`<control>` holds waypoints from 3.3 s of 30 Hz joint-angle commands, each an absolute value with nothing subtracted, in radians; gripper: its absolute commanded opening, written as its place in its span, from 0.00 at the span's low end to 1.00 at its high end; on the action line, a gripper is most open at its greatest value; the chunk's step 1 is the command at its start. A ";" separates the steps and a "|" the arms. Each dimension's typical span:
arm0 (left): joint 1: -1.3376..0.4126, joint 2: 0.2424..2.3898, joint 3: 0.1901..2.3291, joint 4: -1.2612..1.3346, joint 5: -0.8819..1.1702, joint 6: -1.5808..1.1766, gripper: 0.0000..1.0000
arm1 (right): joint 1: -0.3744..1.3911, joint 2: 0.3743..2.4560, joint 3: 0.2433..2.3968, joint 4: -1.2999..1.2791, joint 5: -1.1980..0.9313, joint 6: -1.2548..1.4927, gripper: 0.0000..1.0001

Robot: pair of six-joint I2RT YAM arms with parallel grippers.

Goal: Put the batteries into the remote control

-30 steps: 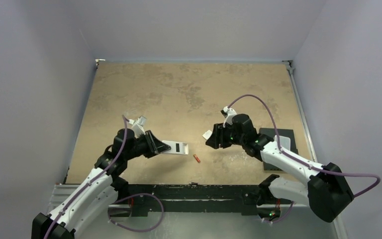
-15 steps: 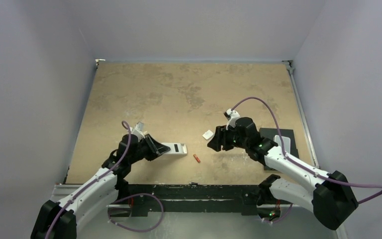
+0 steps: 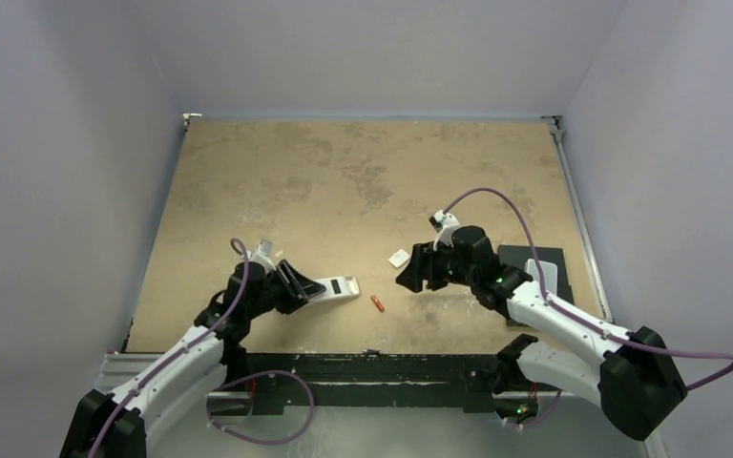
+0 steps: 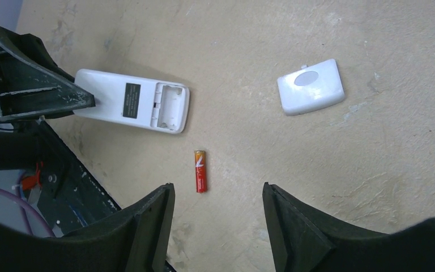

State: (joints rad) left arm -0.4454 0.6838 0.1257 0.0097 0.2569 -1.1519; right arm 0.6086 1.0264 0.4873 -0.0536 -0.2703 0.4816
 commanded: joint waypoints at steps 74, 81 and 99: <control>-0.483 0.561 0.458 -0.511 0.303 -0.884 0.52 | 1.050 1.608 0.893 -0.302 0.148 0.439 0.35; -0.483 0.561 0.456 -0.509 0.302 -0.885 0.52 | 1.066 1.621 0.894 -0.301 0.154 0.436 0.20; -0.483 0.567 0.460 -0.505 0.301 -0.883 0.52 | 1.068 1.408 0.808 -0.229 0.025 0.253 0.00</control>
State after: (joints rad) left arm -0.4793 0.5636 0.4210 -0.5186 0.2882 -0.8974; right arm 1.0607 1.4876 0.8242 -0.2840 0.1074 0.3485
